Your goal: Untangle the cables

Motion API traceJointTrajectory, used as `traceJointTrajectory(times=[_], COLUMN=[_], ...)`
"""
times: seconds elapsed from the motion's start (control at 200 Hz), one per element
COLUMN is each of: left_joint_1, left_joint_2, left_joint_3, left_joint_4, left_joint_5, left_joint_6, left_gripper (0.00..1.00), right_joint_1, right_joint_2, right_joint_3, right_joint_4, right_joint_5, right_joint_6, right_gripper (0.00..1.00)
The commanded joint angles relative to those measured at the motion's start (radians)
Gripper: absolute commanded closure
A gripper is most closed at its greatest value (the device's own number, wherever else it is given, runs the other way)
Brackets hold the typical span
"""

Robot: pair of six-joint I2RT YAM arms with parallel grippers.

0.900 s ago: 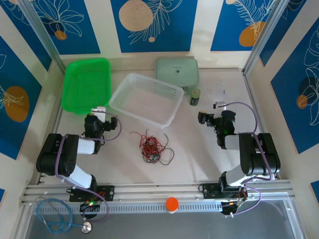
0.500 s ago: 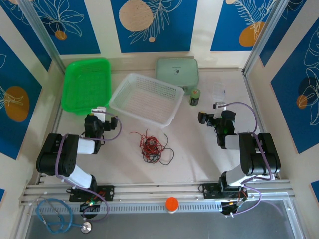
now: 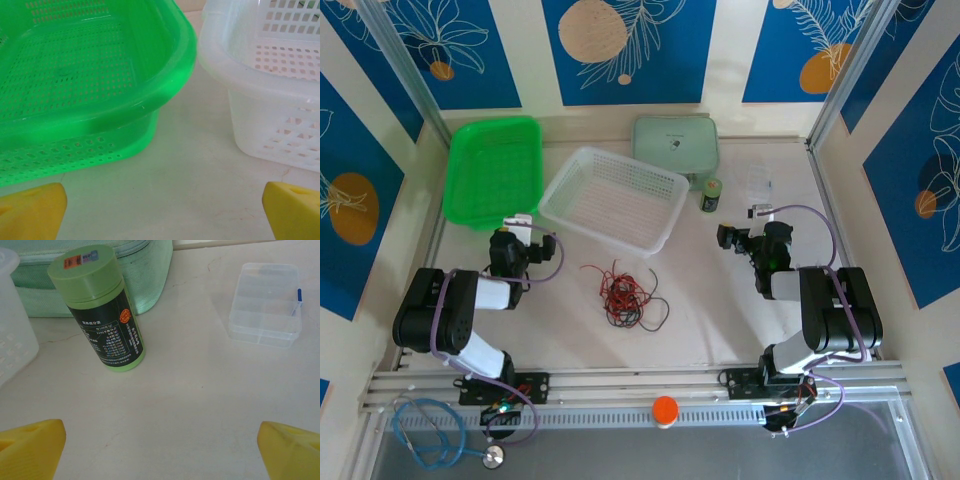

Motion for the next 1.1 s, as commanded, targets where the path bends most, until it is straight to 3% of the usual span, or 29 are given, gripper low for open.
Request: traceJointTrajectory(times=[0.0,0.25,0.385,0.535,0.67,0.82,0.9,1.096], left_joint_1=[0.009,0.008,0.008,0.007,0.004,-0.007,-0.023,-0.134], left_joint_2=[0.011,0.01,-0.037,-0.299,-0.516,-0.661,-0.736,-0.81], left_joint_3=[0.022,0.006,-0.032,0.009,0.151,0.272,0.279,0.266], left_joint_4=[0.033,0.062,0.106,-0.179,-0.634,-1.004,-1.106,-1.334], left_joint_5=[0.018,0.012,-0.074,-0.192,-0.272,-0.155,-0.015,0.182], left_joint_6=[0.013,0.01,-0.019,-0.062,-0.17,-0.335,-0.426,-0.578], left_gripper=[0.0,0.0,0.0,0.0,0.0,0.0,0.0,0.0], right_joint_1=[0.006,0.005,0.015,0.095,0.136,0.206,0.288,0.498], right_joint_2=[0.012,0.012,-0.013,-0.171,-0.285,-0.352,-0.389,-0.484], right_joint_3=[0.025,0.022,0.032,0.145,0.264,0.381,0.424,0.461], right_joint_4=[0.027,0.03,0.004,-0.327,-0.671,-1.036,-1.184,-1.445], right_joint_5=[0.002,0.001,0.027,0.205,0.291,0.277,0.276,0.217], right_joint_6=[0.008,0.009,0.009,-0.013,0.14,0.304,0.34,0.512], right_gripper=[0.01,0.01,0.01,0.0,0.02,0.16,0.21,0.28])
